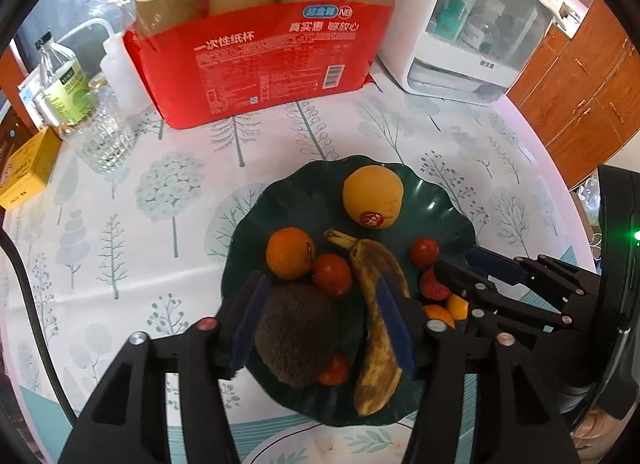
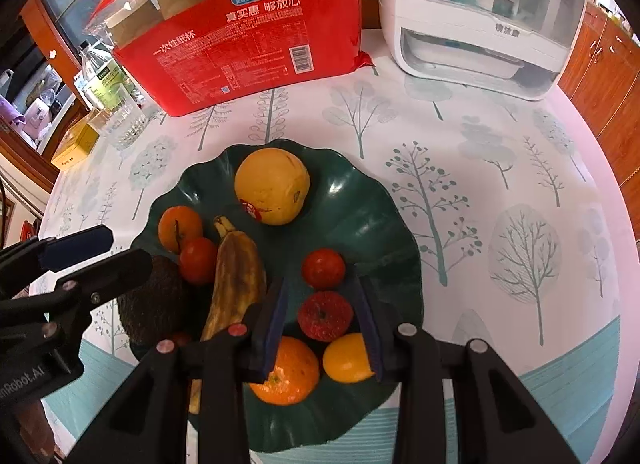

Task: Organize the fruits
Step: 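Lower the tomato and orange onto the green plate and open both tools, then withdraw both open tools back toward the white plate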

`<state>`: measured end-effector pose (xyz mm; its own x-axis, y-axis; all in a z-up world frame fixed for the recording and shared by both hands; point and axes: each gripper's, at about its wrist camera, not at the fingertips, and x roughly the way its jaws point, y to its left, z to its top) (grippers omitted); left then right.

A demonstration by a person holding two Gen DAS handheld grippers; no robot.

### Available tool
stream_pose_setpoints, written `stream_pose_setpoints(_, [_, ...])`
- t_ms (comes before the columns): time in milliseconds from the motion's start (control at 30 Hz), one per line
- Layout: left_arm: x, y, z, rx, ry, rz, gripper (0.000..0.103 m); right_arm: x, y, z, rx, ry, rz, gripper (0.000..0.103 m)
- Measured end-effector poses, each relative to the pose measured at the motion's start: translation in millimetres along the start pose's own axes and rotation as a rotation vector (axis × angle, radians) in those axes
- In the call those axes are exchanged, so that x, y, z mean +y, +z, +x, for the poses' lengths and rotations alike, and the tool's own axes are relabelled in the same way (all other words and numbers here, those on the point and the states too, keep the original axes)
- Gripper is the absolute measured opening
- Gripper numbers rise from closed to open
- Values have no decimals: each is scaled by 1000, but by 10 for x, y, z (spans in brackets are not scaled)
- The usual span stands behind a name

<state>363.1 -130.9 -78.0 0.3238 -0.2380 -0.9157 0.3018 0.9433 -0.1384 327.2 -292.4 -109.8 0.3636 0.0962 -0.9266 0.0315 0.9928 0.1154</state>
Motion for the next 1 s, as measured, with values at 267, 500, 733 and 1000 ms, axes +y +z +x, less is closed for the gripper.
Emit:
stream_pose_setpoints(267, [-25, -82, -230, -23, -4, -7, 65, 49, -88, -161, -10, 10, -10, 35])
stream_pose_setpoints(500, [-51, -195, -467, -54, -6, -12, 71, 89, -210, -352, -26, 29, -8, 35])
stream_pose_setpoints(733, [-104, -381, -727, -97, 25, 5, 72, 117, -377, -541, -40, 38, -15, 35])
stream_pose_setpoints(1000, [-139, -695, -1007, -157, 96, 40, 76, 186, -615, -843, -81, 50, -20, 35])
